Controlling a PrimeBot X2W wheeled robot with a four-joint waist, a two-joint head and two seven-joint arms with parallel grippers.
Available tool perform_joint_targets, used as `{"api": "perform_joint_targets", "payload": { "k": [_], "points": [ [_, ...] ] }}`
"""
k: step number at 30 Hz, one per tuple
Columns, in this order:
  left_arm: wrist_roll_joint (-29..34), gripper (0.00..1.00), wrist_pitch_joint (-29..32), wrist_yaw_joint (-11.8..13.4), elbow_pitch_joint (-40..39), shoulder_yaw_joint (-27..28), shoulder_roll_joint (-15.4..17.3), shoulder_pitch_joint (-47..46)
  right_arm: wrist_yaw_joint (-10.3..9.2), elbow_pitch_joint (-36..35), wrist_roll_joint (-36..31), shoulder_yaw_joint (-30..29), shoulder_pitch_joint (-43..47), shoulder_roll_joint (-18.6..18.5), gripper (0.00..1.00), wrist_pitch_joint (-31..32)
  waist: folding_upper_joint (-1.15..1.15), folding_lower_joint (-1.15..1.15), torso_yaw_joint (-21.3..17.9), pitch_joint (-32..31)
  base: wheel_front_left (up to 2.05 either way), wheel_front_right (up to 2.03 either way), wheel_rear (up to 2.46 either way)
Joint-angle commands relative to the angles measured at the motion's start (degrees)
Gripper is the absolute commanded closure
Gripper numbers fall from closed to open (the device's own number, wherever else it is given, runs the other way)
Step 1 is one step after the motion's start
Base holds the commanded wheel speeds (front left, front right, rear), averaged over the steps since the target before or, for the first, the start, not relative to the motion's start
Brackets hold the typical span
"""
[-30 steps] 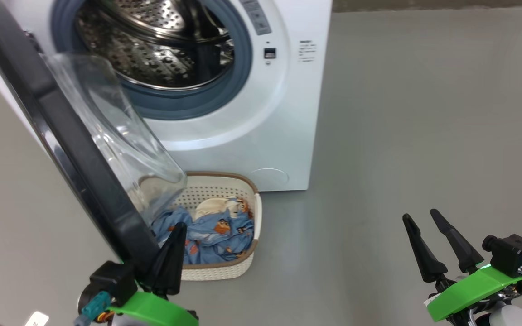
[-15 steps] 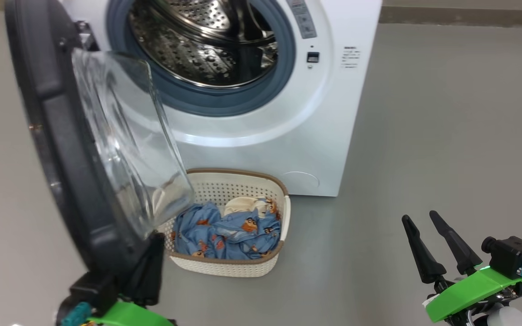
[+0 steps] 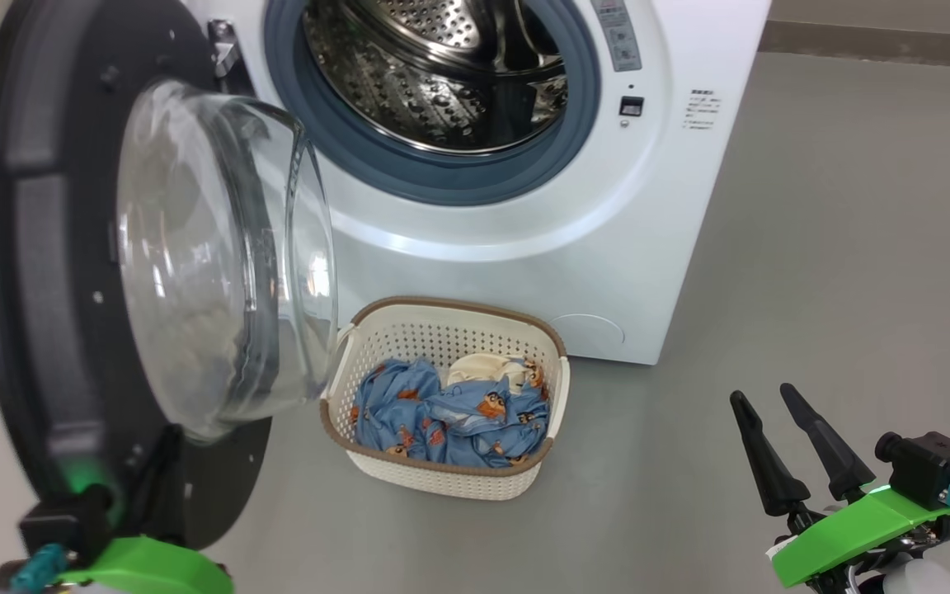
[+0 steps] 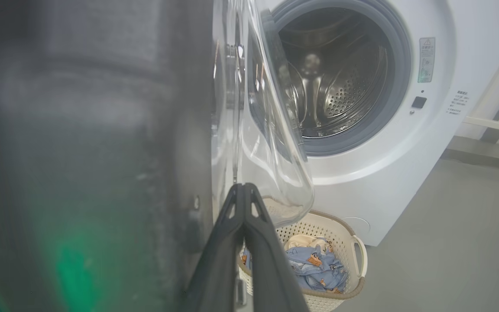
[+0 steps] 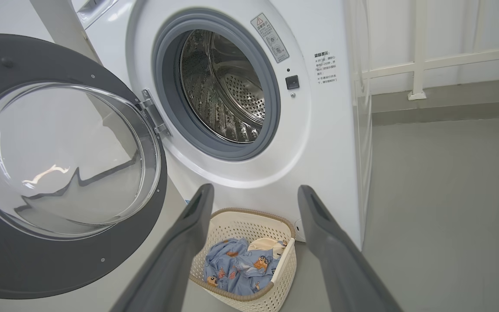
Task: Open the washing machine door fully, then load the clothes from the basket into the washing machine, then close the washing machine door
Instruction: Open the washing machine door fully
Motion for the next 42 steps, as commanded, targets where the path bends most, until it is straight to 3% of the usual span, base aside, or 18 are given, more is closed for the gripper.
{"api": "perform_joint_targets", "payload": {
  "k": [1, 8, 21, 32, 42],
  "points": [
    [-0.57, 1.00, 0.18, 1.00, -1.28, 3.62, 2.65, -1.93, 0.09, -1.16, 0.60, 0.80, -0.95, -0.50, 0.00, -0.57, 0.00, 0.00, 0.53, 0.34, 0.00, 0.00, 0.00],
    [-1.53, 1.00, 2.69, 2.10, -0.83, 6.77, 6.04, -3.54, 0.09, -1.28, 0.58, 0.60, -1.60, 0.07, 0.00, -0.68, 0.00, 0.00, 1.92, 2.46, 0.00, 0.00, 0.00],
    [-4.64, 1.00, 3.26, 1.53, 5.01, 11.23, 10.01, -7.82, 0.09, -1.56, 0.14, 0.02, -3.66, 0.96, 0.00, -0.75, 0.00, 0.00, 4.68, 5.92, 0.00, 0.00, 0.00],
    [-5.53, 1.00, 3.80, -1.35, 15.24, 11.11, 13.49, -16.44, 0.09, -1.92, -0.31, -0.31, -5.11, 1.06, 0.00, -0.76, 0.00, 0.00, 8.13, 8.53, 0.00, 0.00, 0.00],
    [-2.53, 1.00, 3.60, -4.96, 27.41, 6.44, 15.79, -26.93, 0.09, -1.63, -0.38, 0.19, -6.56, 1.32, 0.00, -0.76, 0.00, 0.00, 10.80, 10.06, 0.00, 0.00, 0.00]
  ]
}}
